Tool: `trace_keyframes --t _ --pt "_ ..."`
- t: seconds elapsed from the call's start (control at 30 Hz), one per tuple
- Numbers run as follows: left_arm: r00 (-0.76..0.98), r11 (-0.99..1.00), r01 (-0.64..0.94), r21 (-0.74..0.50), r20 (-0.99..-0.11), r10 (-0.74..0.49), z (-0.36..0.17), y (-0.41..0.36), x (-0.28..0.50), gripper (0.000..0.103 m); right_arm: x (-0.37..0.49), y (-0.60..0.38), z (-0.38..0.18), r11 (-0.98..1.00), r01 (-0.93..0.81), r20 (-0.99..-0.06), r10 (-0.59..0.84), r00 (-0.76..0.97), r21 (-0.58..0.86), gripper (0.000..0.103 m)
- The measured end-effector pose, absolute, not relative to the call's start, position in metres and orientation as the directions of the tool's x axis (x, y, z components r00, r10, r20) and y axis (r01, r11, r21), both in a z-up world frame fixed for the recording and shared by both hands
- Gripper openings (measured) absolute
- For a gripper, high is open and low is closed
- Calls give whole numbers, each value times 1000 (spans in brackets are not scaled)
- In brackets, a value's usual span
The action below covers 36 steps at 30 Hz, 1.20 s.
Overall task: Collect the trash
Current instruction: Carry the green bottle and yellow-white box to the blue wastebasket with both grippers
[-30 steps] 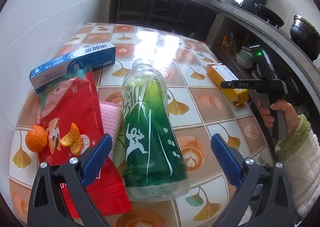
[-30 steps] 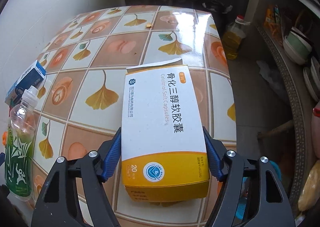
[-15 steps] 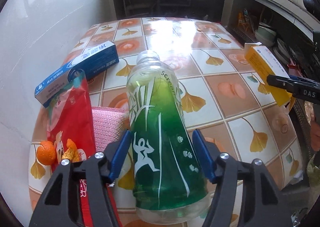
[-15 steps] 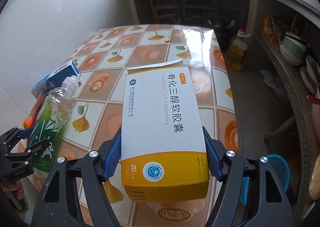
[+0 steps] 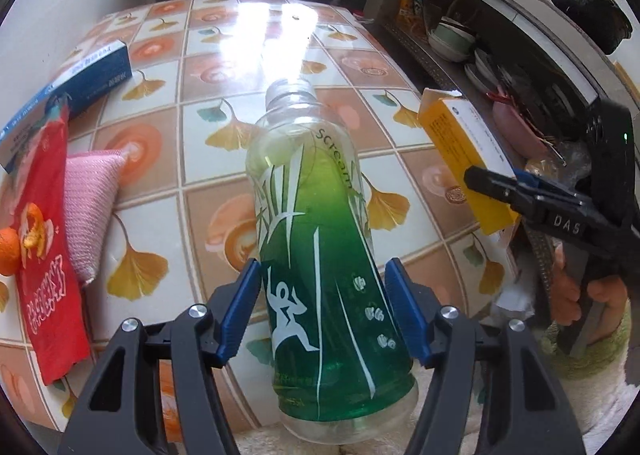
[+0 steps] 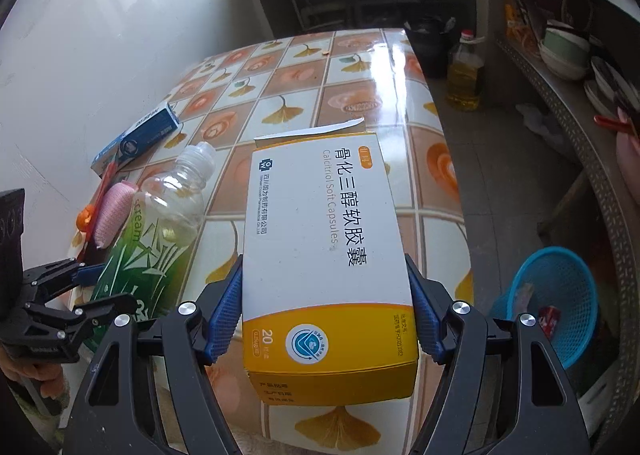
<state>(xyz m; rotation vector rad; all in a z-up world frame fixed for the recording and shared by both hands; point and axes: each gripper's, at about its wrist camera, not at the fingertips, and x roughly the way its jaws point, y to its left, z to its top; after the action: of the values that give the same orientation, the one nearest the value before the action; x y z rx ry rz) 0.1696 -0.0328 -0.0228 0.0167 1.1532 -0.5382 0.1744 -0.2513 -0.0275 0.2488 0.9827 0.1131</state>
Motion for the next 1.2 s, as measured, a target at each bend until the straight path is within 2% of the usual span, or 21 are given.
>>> trace_keyframes --t 0.2,0.53,0.63,1.2 --pt "167 852 322 -413 -861 -480 -34 -28 196 66 164 -249 -34 960 31 -814 217 539 277 68" --pt "114 829 265 -493 -837 -535 -48 -37 216 66 162 -243 -32 965 20 -812 209 545 262 68" --pt "121 827 262 -497 -834 -539 -49 -37 215 58 161 -242 -31 966 22 -812 205 547 258 68" --pt "221 823 282 -493 -802 -555 -36 -25 194 57 157 -246 -26 963 30 -803 205 559 267 68"
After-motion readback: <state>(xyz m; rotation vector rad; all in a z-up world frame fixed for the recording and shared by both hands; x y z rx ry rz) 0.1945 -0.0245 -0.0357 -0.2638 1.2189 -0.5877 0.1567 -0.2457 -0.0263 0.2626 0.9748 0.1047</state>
